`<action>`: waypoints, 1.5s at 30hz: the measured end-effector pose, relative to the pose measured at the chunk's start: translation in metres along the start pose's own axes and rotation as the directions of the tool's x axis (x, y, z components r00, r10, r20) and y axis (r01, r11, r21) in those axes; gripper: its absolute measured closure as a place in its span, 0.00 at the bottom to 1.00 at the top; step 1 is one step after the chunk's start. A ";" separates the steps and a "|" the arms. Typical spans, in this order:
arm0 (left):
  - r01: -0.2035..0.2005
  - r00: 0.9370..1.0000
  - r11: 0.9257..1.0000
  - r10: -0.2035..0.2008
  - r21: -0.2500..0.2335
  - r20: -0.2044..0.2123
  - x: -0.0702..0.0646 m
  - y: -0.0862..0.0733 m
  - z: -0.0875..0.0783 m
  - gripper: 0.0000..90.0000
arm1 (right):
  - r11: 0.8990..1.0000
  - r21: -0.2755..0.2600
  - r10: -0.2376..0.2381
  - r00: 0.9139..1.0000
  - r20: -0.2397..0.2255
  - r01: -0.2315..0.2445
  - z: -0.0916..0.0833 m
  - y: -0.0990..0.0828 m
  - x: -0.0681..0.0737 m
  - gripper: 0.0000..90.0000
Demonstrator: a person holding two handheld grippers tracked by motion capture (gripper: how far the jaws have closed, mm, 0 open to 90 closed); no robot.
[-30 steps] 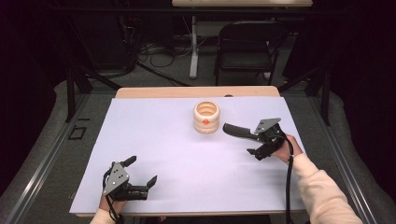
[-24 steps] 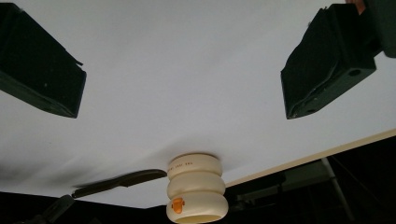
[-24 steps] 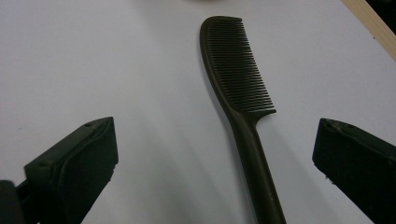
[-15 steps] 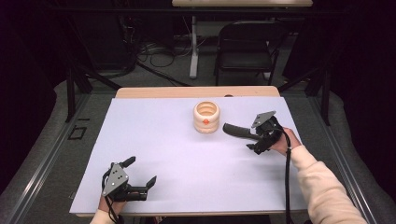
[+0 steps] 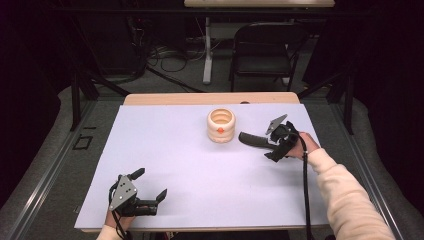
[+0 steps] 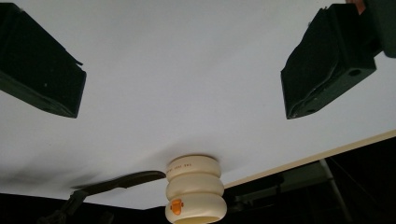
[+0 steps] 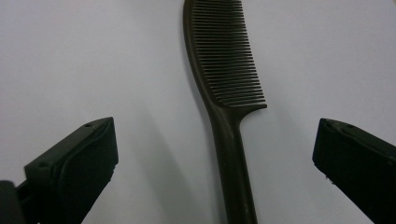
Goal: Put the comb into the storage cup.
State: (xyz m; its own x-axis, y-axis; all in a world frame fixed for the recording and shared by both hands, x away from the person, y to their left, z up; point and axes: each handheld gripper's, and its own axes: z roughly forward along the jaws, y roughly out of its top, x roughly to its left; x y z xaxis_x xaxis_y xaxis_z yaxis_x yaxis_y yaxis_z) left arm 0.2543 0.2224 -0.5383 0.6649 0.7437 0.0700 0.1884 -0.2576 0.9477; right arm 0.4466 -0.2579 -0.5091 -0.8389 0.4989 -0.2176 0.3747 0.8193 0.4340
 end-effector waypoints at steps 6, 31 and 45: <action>0.000 1.000 1.000 0.000 0.004 0.002 0.000 0.000 0.000 0.00 | 0.998 0.055 -0.030 0.999 -0.013 0.030 0.006 0.000 -0.002 0.17; -0.002 1.000 1.000 0.002 0.009 0.007 0.000 0.000 0.000 0.00 | 0.960 0.235 -0.135 0.986 -0.094 0.153 0.019 0.023 -0.021 0.63; -0.003 1.000 1.000 0.003 0.012 0.012 0.000 0.000 0.000 0.00 | 0.930 0.335 -0.108 0.984 -0.141 0.150 0.035 0.026 -0.023 0.71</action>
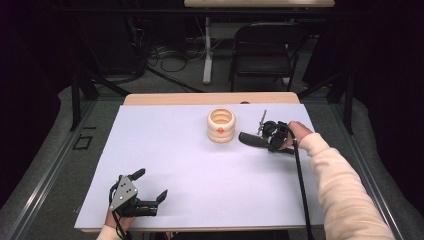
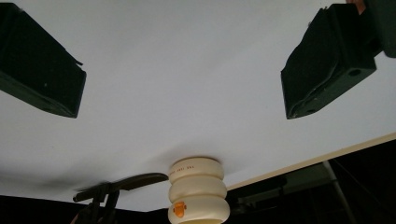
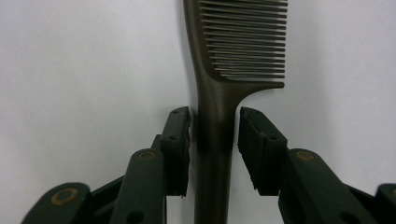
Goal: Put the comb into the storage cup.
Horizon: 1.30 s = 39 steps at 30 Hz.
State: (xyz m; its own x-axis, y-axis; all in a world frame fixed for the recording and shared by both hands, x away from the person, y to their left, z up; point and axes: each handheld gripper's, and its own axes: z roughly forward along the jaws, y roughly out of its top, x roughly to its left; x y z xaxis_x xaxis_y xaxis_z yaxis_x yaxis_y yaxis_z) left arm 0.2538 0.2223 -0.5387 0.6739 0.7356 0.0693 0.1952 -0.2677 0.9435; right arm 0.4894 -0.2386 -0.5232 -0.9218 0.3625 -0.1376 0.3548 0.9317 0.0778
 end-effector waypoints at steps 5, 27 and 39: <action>-0.002 1.000 1.000 0.002 0.002 0.001 0.000 0.000 0.000 0.00 | 1.000 -0.019 -0.016 1.000 -0.009 0.016 0.002 0.000 -0.003 0.75; -0.008 1.000 1.000 0.008 0.003 0.006 -0.001 0.000 -0.001 0.00 | 1.000 -0.022 0.020 0.999 0.026 -0.019 -0.007 -0.003 0.000 0.81; -0.010 1.000 1.000 0.010 0.000 0.005 -0.002 0.000 -0.001 0.00 | 0.997 -0.061 0.047 0.998 0.052 -0.043 -0.016 -0.008 0.000 0.81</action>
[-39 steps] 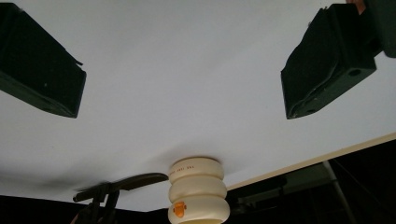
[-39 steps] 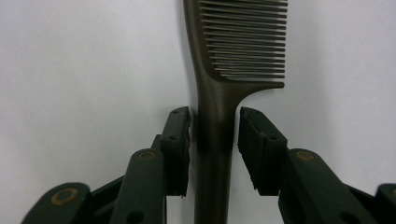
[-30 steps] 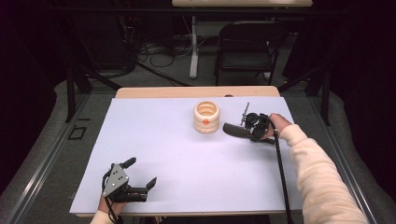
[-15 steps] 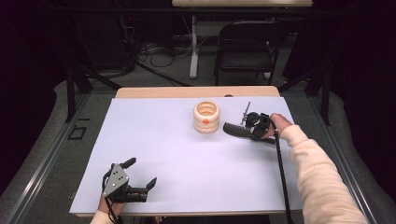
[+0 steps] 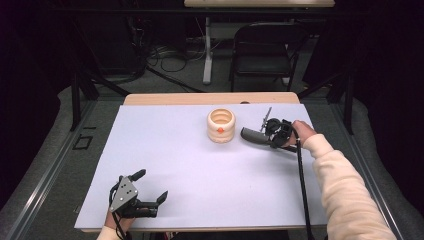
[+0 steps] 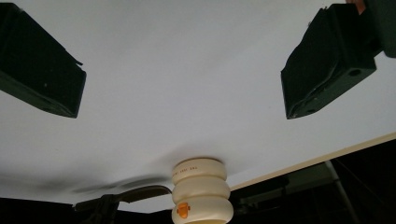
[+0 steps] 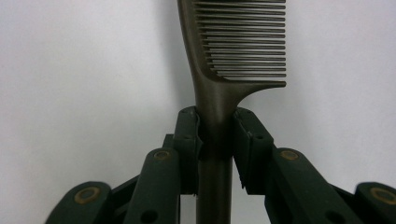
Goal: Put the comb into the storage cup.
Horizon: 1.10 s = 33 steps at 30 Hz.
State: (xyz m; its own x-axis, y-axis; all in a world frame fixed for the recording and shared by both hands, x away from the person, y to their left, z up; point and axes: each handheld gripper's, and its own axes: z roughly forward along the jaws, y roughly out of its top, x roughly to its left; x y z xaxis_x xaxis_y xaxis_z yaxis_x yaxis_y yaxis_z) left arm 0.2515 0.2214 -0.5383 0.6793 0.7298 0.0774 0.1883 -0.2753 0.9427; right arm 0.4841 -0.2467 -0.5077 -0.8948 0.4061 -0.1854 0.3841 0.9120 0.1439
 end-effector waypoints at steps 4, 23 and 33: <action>0.000 1.000 1.000 0.000 0.000 -0.001 0.000 0.000 0.000 0.00 | 1.000 -0.021 0.018 1.000 0.007 -0.018 -0.004 -0.001 0.001 0.81; 0.002 1.000 1.000 -0.002 0.004 0.000 0.000 0.000 0.000 0.00 | 0.991 -0.114 0.070 0.997 0.020 -0.067 -0.018 -0.001 0.007 0.81; 0.002 1.000 1.000 -0.002 0.011 -0.002 0.000 0.000 0.001 0.00 | 0.966 -0.220 0.145 0.989 0.022 -0.137 -0.024 -0.009 0.011 0.81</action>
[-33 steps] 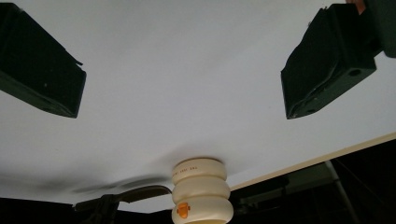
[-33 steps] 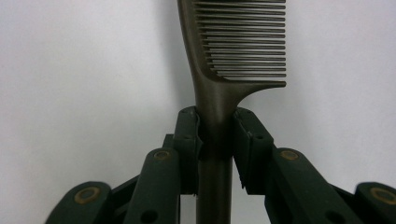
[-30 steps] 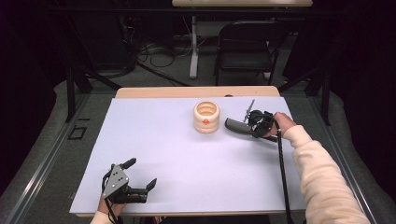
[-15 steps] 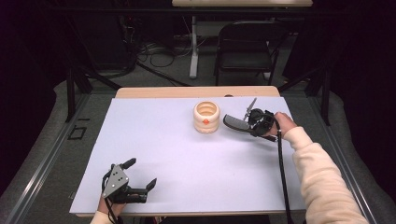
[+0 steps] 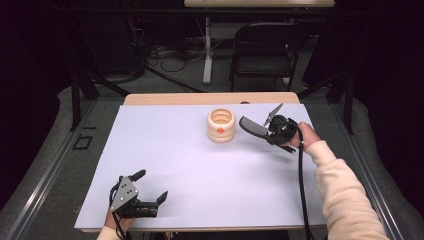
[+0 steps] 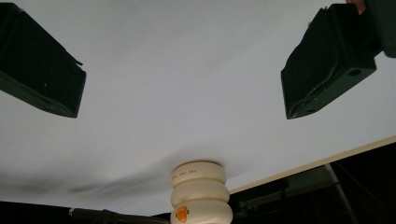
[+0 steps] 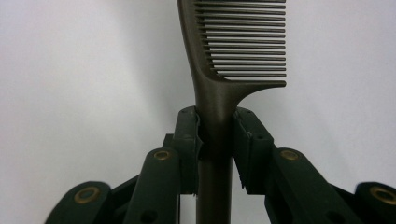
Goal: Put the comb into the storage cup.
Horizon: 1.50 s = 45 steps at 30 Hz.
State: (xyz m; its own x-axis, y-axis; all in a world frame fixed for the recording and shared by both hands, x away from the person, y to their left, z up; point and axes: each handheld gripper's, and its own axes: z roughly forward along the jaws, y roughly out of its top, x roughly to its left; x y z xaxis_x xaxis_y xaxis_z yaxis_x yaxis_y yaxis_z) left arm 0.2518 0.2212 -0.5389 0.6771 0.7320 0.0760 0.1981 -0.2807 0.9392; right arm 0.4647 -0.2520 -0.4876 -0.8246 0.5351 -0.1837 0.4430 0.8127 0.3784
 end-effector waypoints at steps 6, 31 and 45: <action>-0.001 1.000 1.000 0.001 0.006 -0.001 0.000 0.000 0.000 0.00 | 0.997 -0.063 0.042 0.999 0.020 -0.041 -0.001 -0.004 0.007 0.81; 0.001 1.000 1.000 -0.001 0.008 -0.010 0.000 0.000 0.000 0.00 | 0.960 -0.239 0.150 0.989 0.016 -0.142 0.003 -0.011 0.017 0.80; 0.004 1.000 1.000 -0.004 0.002 -0.010 0.000 0.000 0.000 0.00 | 0.934 -0.309 0.195 0.981 0.015 -0.181 -0.001 -0.011 0.018 0.80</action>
State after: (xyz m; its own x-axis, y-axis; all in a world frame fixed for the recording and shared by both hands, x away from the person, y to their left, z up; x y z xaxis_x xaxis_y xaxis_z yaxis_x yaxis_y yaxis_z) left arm 0.2517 0.2215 -0.5392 0.6690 0.7393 0.0759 0.2019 -0.2792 0.9388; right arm 0.4448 -0.2514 -0.4943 -0.7170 0.6867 -0.1199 0.4543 0.5907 0.6668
